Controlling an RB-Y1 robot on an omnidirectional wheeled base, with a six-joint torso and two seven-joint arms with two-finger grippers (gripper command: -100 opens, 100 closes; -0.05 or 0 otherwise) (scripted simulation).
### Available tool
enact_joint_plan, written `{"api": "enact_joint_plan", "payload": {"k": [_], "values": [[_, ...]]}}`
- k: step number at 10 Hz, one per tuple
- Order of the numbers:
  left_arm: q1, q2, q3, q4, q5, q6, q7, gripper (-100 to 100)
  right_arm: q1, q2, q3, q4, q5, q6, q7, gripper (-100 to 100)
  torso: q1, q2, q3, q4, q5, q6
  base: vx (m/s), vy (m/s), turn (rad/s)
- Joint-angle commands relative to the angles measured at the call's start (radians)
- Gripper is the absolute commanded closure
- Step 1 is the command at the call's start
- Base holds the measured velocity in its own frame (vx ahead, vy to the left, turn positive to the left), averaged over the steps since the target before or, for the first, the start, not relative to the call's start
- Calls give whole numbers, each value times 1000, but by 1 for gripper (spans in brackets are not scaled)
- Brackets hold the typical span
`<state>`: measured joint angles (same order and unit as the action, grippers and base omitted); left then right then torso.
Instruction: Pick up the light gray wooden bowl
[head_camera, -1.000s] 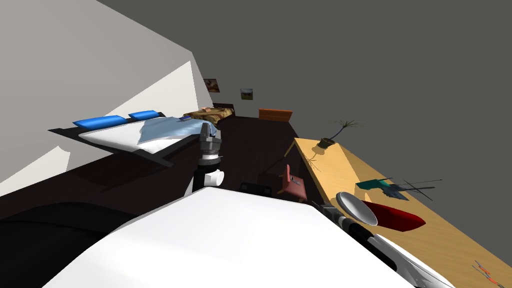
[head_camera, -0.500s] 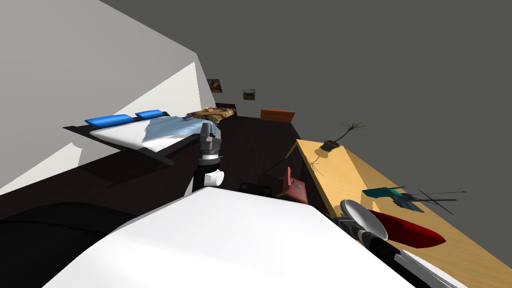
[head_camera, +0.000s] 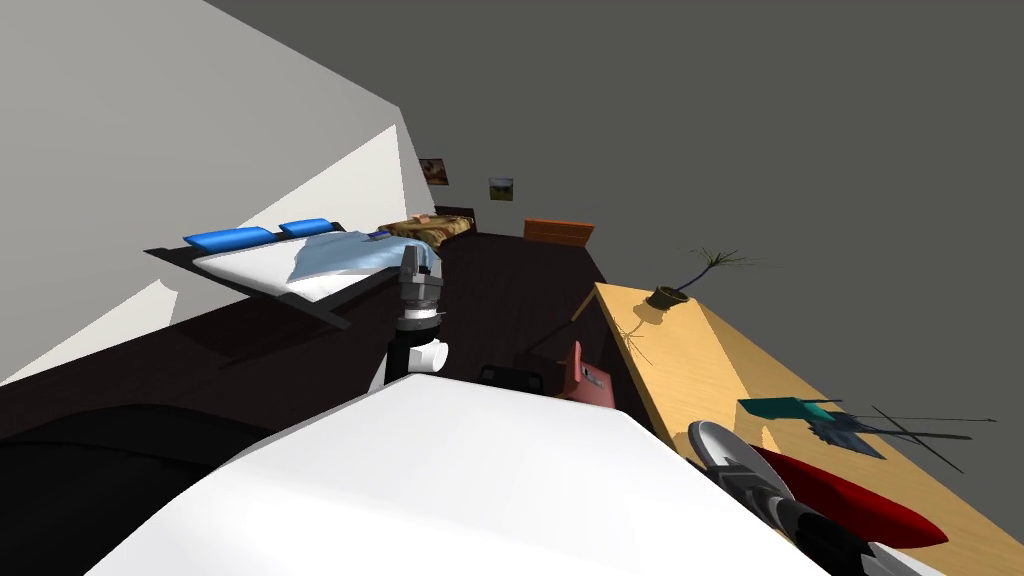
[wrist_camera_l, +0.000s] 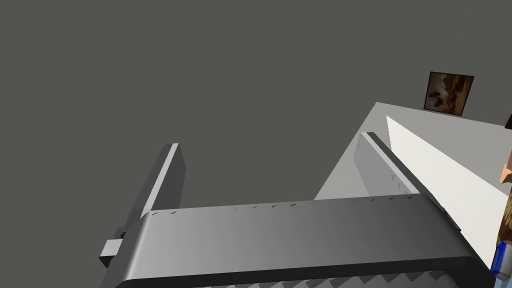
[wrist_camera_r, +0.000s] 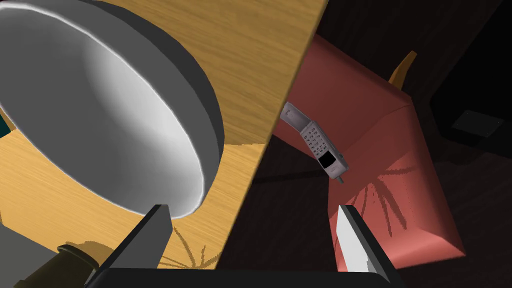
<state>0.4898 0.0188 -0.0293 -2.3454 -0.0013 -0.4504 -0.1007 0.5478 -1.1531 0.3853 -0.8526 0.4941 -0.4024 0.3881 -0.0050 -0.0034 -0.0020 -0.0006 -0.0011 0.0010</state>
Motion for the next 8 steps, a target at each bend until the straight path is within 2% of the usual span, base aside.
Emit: {"api": "enact_joint_plan", "payload": {"k": [1,3,4,6,7,8], "values": [[0,0,0,0,0,0,0,0,-15,7,4,34,5,-13,9,-100,0,0,0,0,0,0,23,-35,-7],[0,0,0,0,0,0,0,0,-9,-4,20,63,13,-16,11,-100,3,3,2,1,1,0,38,-45,19],[0,0,0,0,0,0,0,0,-4,1,36,77,19,-21,11,-100,2,2,1,0,0,0,55,-122,18],[0,0,0,0,0,0,0,0,-10,2,37,75,19,-16,6,-100,-2,2,1,0,-1,0,35,-65,11],[0,0,0,0,0,0,0,0,-11,3,37,80,20,-20,9,0,2,3,2,1,0,0,4,-8,2],[0,0,0,0,0,0,0,0,-23,34,41,92,25,-1,17,-100,4,4,2,1,1,0,3,-42,72]]}}
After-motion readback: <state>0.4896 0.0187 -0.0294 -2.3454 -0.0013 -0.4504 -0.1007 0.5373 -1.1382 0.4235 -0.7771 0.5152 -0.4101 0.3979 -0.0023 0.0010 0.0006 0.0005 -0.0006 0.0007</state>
